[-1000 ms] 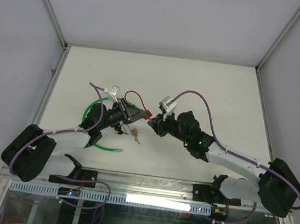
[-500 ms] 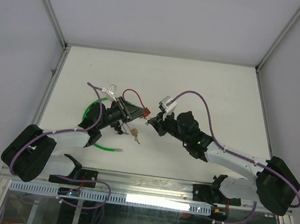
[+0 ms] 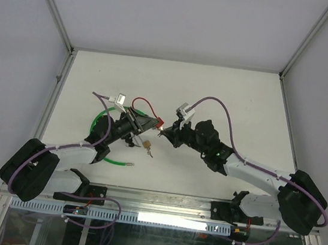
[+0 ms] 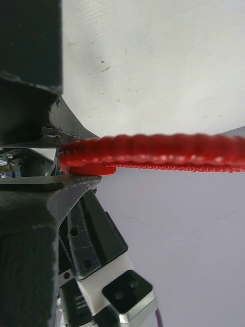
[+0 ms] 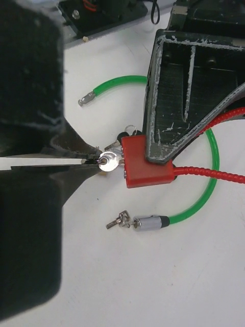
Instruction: Unlock with the key
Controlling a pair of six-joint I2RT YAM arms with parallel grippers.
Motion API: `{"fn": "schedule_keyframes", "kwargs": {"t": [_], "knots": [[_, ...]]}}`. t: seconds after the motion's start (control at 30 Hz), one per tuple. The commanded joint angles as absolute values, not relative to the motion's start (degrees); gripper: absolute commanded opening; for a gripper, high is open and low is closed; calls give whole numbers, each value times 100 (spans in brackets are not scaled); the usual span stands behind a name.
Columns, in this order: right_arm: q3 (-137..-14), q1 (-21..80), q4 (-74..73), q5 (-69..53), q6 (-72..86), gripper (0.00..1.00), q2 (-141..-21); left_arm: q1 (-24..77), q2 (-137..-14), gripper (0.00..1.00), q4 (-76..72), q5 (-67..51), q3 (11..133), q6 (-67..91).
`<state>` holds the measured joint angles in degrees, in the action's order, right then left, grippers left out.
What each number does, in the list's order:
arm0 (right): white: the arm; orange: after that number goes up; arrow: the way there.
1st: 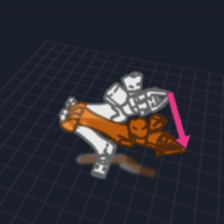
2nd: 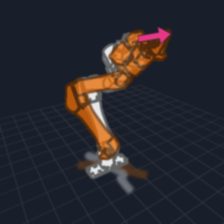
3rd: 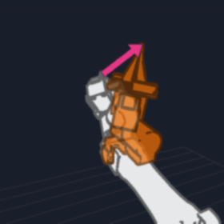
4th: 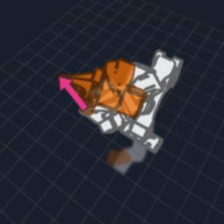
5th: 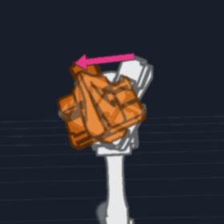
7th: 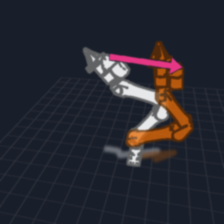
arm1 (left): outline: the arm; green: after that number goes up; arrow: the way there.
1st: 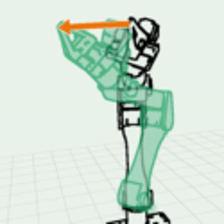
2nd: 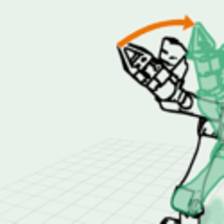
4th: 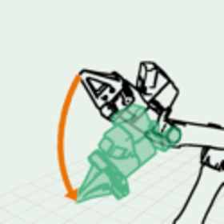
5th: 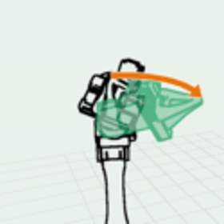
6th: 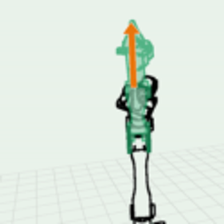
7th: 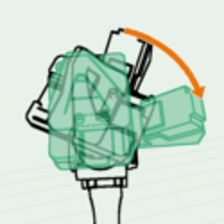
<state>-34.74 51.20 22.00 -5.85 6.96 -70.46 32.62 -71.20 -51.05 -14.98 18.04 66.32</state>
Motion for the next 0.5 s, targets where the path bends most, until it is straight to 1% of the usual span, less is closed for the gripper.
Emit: {"fn": "schedule_keyframes", "kwargs": {"t": [0.0, 0.17, 0.27, 0.47], "knots": [[-3960, 4746, 3779, -1417, 1487, 0, -7053, 3678, -6983, 0, -5795, -2655, 1544, 6420], [-4183, 4387, 3729, -2222, 2138, 0, -7101, 3691, -7026, 0, -6326, -3007, 1380, 6133], [-4364, 4351, 3621, -2358, 2217, 0, -7172, 3704, -7055, 0, -6487, -3176, 1395, 6059], [-4422, 4324, 3765, -2526, 2327, 0, -7259, 3720, -7018, 0, -6191, -3071, 1425, 5979]]}}
